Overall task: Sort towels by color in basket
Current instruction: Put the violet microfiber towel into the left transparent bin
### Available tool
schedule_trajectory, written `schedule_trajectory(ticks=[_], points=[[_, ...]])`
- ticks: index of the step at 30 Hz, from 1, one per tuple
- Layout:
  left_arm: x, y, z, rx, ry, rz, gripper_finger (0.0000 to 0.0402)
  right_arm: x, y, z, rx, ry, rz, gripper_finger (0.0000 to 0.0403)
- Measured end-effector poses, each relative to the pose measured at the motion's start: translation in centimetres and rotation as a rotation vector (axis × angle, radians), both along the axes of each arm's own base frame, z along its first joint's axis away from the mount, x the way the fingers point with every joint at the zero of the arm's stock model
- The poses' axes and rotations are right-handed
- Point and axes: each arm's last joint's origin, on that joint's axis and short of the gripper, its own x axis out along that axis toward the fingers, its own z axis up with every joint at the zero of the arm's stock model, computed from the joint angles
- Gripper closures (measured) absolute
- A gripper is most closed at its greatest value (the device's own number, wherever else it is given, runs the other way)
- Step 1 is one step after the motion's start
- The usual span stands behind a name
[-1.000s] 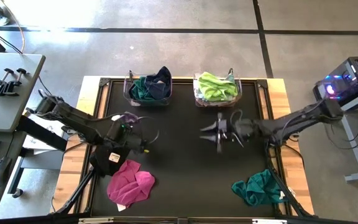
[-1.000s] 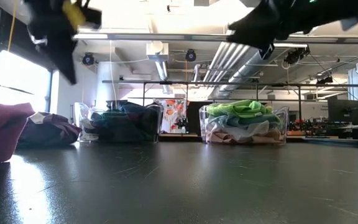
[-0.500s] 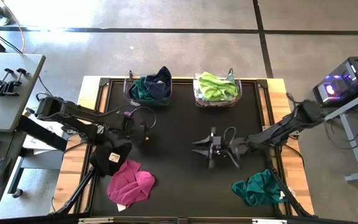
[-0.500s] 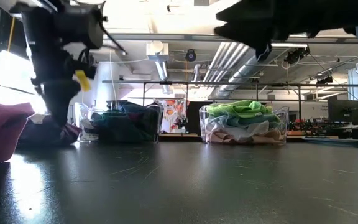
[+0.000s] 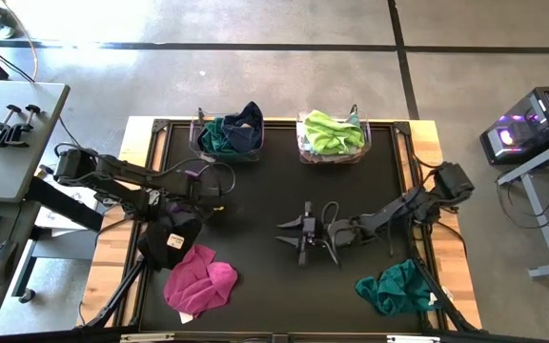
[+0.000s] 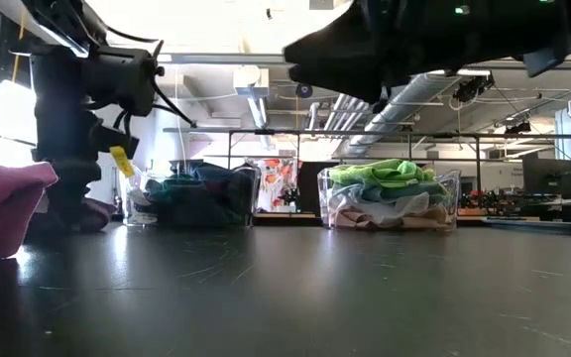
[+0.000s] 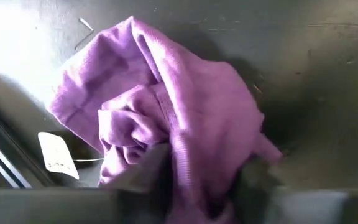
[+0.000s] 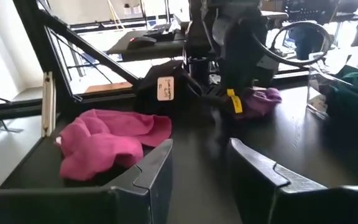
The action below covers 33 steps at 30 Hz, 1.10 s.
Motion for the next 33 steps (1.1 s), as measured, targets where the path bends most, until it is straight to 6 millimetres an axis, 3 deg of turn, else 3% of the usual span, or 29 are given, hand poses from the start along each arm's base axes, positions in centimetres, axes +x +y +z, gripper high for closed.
schedule_trajectory(ticks=[4,8,12,17,20,23,26,29,33], points=[[1.1,-0.5,1.3,-0.019,-0.036,-0.052,0.0382,1.2,0.0,-0.6,-0.034,0.016,0.009,0.0265],[3.3,-1.2,4.9,-0.014,-0.118,-0.151,0.0373,2.0,0.0,-1.0,-0.025,0.024,0.009,0.0265],[5.6,-0.6,9.6,0.192,-0.209,-0.259,0.0370,2.4,0.2,-1.5,-0.024,0.034,0.025,0.0265],[7.4,3.8,14.9,0.338,-0.307,-0.263,0.0392,2.6,0.3,-1.4,-0.018,0.031,0.034,0.0265],[7.3,7.7,16.4,0.364,-0.359,-0.223,0.0397,2.6,0.3,-1.4,-0.019,0.033,0.034,0.0265],[6.8,11.4,15.9,0.314,-0.404,-0.189,0.0398,2.5,0.3,-1.7,-0.023,0.056,0.034,0.0265],[6.1,14.0,13.8,0.195,-0.405,-0.157,0.0399,2.5,0.3,-1.8,-0.012,0.067,0.031,0.0265],[5.6,15.4,11.0,0.024,-0.407,-0.187,0.0399,2.5,0.3,-2.0,-0.015,0.084,0.031,0.0265],[5.6,17.0,8.0,0.015,-0.362,-0.130,0.0393,2.4,0.3,-2.0,0.006,0.085,0.027,0.0265]])
